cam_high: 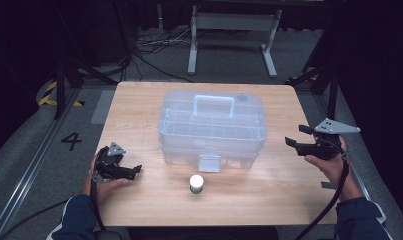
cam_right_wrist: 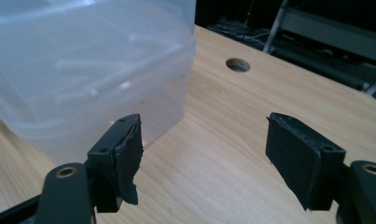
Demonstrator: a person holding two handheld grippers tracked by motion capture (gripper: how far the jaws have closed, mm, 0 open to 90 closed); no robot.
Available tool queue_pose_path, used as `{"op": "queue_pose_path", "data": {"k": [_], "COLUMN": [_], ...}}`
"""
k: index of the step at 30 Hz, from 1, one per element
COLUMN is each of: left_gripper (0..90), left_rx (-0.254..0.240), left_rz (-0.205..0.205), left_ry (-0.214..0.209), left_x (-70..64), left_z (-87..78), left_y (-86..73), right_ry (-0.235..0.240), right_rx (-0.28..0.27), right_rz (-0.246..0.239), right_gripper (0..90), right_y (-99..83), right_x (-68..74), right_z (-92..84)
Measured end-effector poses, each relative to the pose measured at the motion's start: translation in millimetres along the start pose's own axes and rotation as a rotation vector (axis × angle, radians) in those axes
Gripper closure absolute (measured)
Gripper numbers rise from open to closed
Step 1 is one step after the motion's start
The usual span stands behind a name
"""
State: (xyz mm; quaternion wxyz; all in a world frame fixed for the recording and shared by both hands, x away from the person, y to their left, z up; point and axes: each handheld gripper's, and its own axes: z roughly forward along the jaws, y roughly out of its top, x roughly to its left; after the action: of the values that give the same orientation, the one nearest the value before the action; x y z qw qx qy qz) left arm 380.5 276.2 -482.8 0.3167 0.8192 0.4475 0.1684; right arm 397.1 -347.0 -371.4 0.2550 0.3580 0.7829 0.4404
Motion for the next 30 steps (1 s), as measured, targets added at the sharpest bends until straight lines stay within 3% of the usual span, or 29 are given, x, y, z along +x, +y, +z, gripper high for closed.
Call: {"op": "queue_pose_path", "data": {"k": [8,14,17,21,23,30], "left_gripper": [4.6,6.1,6.2,6.4,6.9,7.5], "left_rx": [0.000,-0.008,-0.010,-0.011,-0.013,-0.014], "left_rz": [0.000,-0.010,-0.010,-0.011,-0.012,-0.012], "left_ry": [0.000,0.007,0.006,0.008,0.011,0.012], "left_x": [0.2,-0.2,0.0,-0.1,0.0,0.6], "left_z": [-0.2,-0.2,-0.2,-0.3,-0.4,-0.6], "left_y": [0.0,-0.4,-0.4,-0.5,-0.6,-0.5], "right_ry": [0.003,0.048,0.063,0.087,0.123,0.161], "right_rx": [-0.035,-0.068,-0.079,-0.064,-0.063,-0.047], "right_rz": [-0.035,-0.025,-0.054,-0.095,-0.091,-0.136], "right_gripper": [27.8,27.6,27.6,27.5,27.5,27.8], "right_y": [25.9,43.9,57.6,74.7,79.5,98.2], "right_x": [1.6,3.9,9.0,15.3,17.7,34.3], "right_z": [-2.9,-2.5,-0.7,9.5,16.6,31.2]}}
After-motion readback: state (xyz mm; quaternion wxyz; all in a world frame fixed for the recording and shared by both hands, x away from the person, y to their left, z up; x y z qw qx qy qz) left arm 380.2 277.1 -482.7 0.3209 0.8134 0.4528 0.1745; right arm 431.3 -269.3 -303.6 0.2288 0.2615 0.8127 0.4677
